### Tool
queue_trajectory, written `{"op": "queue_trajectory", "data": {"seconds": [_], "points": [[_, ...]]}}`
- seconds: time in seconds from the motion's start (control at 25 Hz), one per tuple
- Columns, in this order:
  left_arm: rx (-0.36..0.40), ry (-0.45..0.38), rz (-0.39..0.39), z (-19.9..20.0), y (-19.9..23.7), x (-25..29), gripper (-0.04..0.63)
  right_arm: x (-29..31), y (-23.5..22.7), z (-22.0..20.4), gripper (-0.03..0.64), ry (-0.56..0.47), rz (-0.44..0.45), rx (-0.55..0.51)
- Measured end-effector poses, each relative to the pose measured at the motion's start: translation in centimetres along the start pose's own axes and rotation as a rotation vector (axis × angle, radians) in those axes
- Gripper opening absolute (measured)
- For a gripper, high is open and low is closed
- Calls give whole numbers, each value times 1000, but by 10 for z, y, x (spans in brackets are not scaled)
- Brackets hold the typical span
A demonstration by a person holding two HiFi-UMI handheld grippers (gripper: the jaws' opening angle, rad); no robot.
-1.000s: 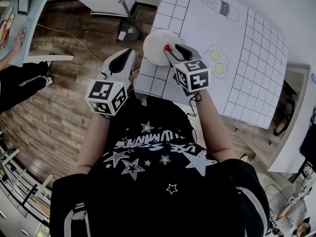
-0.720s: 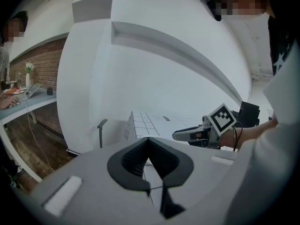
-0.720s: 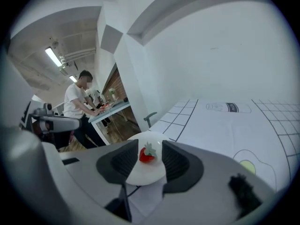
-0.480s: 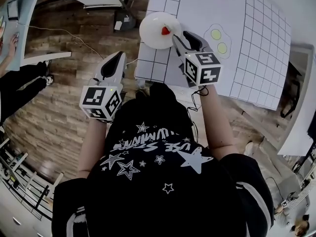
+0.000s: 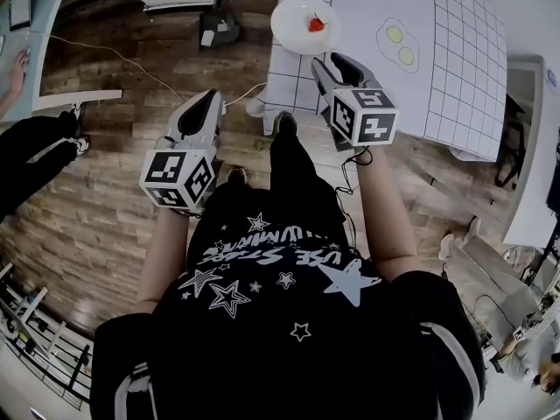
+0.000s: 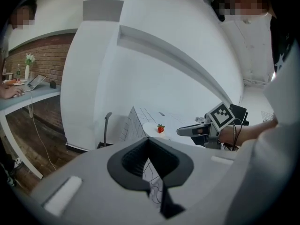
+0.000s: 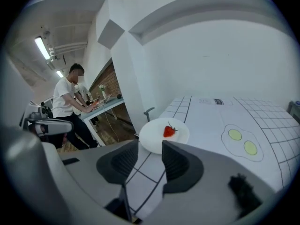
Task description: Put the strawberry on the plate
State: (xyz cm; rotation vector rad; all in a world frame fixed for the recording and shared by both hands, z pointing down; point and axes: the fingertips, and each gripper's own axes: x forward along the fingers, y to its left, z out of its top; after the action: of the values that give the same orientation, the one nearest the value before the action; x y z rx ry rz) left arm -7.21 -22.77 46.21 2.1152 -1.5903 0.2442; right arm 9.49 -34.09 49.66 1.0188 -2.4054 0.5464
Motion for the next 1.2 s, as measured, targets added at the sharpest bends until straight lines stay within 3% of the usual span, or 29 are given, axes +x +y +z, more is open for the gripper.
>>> {"op": "queue_trajectory", "data": {"seconds": [0.32, 0.84, 0.92, 1.04, 1.2], "points": [[35, -105, -55, 10, 13, -67, 8, -48, 72, -6, 166, -68, -63, 2], [103, -123, -241, 19, -4, -97, 8, -110, 108, -34, 160, -124, -186, 97], [107, -118, -269, 20, -9, -95, 8, -116, 110, -35, 139, -129, -200, 107], [109, -108, -319, 15, -18, -97, 8, -133, 116, -42, 56, -140, -236, 119], [93, -85, -374, -2, -34, -103, 8, -152, 126, -65, 33, -112, -274, 132]]}}
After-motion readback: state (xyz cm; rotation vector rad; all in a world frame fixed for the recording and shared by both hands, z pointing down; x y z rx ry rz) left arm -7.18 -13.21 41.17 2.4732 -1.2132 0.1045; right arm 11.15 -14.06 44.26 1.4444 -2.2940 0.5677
